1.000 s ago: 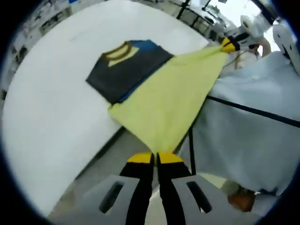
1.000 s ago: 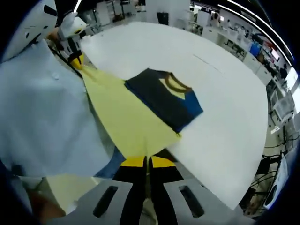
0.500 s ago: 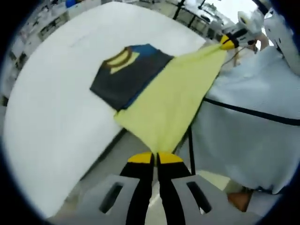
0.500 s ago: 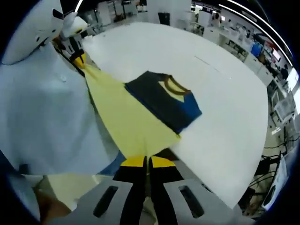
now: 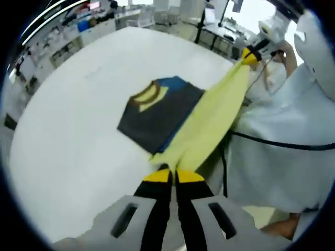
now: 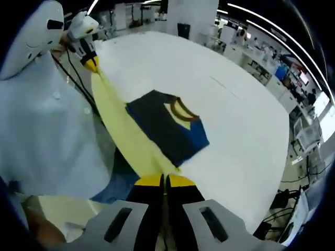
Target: Fold the garment on the visible template until the final outline fits inside the template.
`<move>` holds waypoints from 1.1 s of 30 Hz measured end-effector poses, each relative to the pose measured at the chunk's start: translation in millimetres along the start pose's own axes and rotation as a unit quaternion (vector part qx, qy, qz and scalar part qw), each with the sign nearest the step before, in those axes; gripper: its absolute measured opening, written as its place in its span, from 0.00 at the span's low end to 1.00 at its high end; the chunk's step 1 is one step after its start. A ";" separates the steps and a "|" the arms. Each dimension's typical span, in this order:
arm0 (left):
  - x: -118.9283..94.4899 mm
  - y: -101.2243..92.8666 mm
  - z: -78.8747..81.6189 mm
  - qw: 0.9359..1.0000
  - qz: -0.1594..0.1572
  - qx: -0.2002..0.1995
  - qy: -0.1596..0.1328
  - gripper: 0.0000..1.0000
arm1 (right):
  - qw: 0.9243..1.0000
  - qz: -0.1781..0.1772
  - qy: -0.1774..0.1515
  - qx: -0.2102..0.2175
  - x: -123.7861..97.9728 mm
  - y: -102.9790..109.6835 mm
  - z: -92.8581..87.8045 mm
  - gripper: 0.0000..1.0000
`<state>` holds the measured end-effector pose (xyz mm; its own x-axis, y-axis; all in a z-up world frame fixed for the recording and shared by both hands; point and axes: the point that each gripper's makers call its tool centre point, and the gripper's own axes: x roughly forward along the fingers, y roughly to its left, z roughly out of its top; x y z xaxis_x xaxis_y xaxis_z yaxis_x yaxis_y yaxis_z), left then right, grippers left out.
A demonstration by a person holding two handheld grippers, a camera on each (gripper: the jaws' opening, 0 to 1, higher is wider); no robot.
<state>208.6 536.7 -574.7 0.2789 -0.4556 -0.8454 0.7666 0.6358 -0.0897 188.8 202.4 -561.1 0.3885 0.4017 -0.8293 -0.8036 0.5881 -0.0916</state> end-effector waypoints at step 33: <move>74.1 87.6 35.7 0.998 0.047 -0.041 -0.029 0.00 | 0.997 -0.056 -0.036 0.023 97.0 -90.8 17.4 0.03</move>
<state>317.0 536.5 -626.4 0.3820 -0.4252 -0.8205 0.6866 0.7249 -0.0560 307.4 200.1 -623.6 0.5080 0.3794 -0.7733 -0.7316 0.6639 -0.1549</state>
